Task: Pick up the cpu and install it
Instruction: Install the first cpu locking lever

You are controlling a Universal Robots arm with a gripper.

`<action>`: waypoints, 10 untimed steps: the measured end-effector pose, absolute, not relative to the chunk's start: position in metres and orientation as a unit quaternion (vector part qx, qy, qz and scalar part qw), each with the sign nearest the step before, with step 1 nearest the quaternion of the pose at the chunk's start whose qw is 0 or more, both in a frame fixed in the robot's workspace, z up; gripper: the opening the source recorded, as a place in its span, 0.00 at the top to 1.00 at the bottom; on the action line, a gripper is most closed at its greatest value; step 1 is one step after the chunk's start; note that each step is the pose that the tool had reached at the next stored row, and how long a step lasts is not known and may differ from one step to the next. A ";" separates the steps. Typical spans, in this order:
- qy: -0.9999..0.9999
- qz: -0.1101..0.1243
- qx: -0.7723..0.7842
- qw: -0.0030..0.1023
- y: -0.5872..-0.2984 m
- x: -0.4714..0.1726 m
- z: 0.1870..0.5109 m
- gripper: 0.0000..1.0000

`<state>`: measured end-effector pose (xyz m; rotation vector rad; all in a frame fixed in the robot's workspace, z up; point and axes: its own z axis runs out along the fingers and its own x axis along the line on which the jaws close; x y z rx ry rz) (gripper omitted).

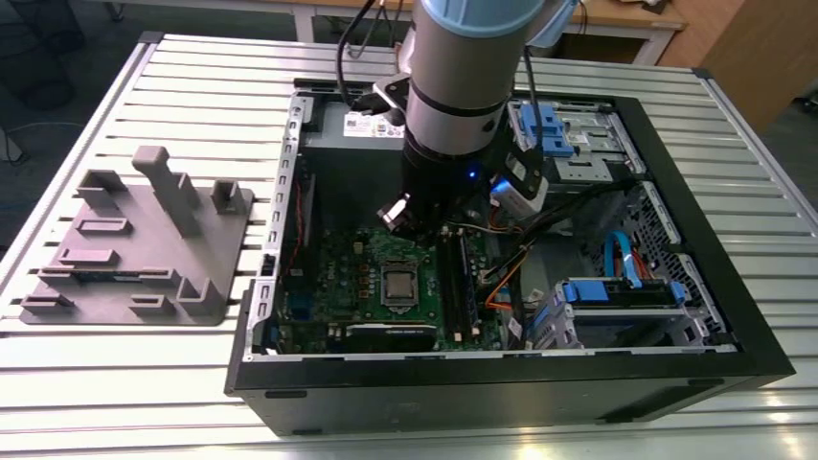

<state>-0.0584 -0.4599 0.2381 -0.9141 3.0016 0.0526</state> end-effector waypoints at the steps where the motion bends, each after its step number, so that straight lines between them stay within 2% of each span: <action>1: 0.956 0.017 -0.291 0.002 -0.460 -0.058 0.238 0.89; 10: 0.960 0.016 -0.281 0.002 -0.470 -0.059 0.235 0.89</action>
